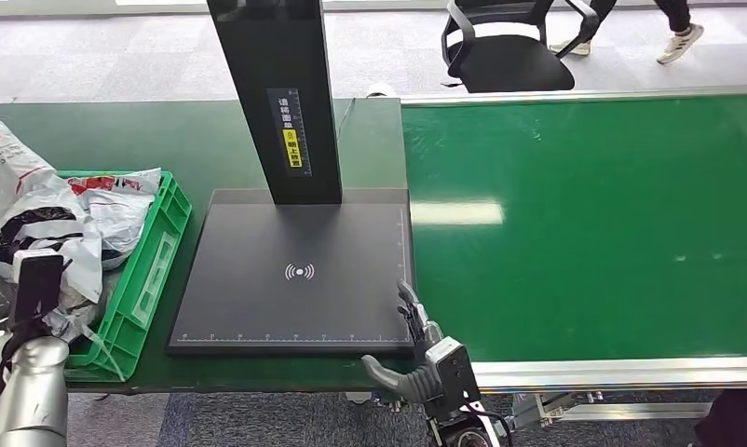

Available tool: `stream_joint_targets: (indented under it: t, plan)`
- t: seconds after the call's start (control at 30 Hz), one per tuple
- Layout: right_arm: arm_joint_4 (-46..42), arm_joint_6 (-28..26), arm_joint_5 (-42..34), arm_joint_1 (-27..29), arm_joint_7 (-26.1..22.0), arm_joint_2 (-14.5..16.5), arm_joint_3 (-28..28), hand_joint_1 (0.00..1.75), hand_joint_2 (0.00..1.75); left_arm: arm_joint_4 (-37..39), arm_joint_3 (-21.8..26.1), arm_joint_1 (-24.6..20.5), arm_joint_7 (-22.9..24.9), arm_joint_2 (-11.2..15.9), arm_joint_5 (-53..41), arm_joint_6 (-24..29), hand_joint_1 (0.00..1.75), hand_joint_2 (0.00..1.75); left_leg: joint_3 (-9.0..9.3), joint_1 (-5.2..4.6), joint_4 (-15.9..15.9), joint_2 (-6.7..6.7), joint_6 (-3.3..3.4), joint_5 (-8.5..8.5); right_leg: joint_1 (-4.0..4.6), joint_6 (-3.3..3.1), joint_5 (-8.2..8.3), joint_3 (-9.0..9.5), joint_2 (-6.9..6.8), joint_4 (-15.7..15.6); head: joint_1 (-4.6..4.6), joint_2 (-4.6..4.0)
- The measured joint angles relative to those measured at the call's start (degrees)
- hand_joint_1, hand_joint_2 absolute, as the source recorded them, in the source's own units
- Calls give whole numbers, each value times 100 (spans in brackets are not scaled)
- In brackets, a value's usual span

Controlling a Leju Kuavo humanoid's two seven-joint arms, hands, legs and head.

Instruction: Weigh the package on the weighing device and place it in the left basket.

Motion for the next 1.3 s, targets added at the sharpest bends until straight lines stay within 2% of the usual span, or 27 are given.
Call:
stream_joint_targets:
  t: [0.03,0.13,0.17,0.5,1.0,1.07,1.13,1.23,1.3]
  plan:
    - [-9,9,7,-1,10,2,-1,0,175,118,36,-60,7,41,-2,-3,134,175,8,0,-4,0,-2,0,0,-2,-1,6,0,0,0,0]
    - [-12,29,30,-2,33,3,-4,0,175,415,149,-203,55,158,-26,-53,15,175,28,2,-17,5,-11,6,1,-11,1,19,1,2,0,0]
    - [-12,33,35,-1,35,3,-4,0,175,495,184,-239,85,207,-39,-86,0,175,31,4,-19,7,-17,10,4,-16,4,16,3,3,-1,0]
    - [-12,36,51,45,38,2,-13,0,175,1025,445,-648,62,749,111,-546,0,175,8,30,-19,14,-43,31,31,-41,21,-18,8,9,2,0]
    - [-12,21,77,67,38,3,-13,0,175,908,530,-622,-241,761,569,-670,0,175,-10,30,-18,17,-44,30,31,-41,21,-36,9,8,1,0]
    - [-12,-19,85,73,38,3,-13,0,175,571,531,-395,-482,646,918,-794,0,175,-10,28,-18,25,-45,28,29,-41,21,-39,15,7,1,0]
    - [-17,-78,92,94,37,3,-13,0,175,-150,496,95,-767,386,1328,-829,0,175,-9,23,-18,37,-44,22,24,-40,20,-42,25,4,1,0]
    - [-51,-174,92,155,36,2,-14,0,175,-1804,217,1281,-1106,-264,1606,-544,0,175,-6,10,-17,63,-36,-1,11,-33,15,-45,50,-4,2,0]
    - [-78,-230,83,196,37,-5,-15,0,175,-2943,-189,2157,-1191,-716,1565,-173,0,175,-6,4,-16,73,-26,-15,5,-22,9,-45,62,-12,3,0]
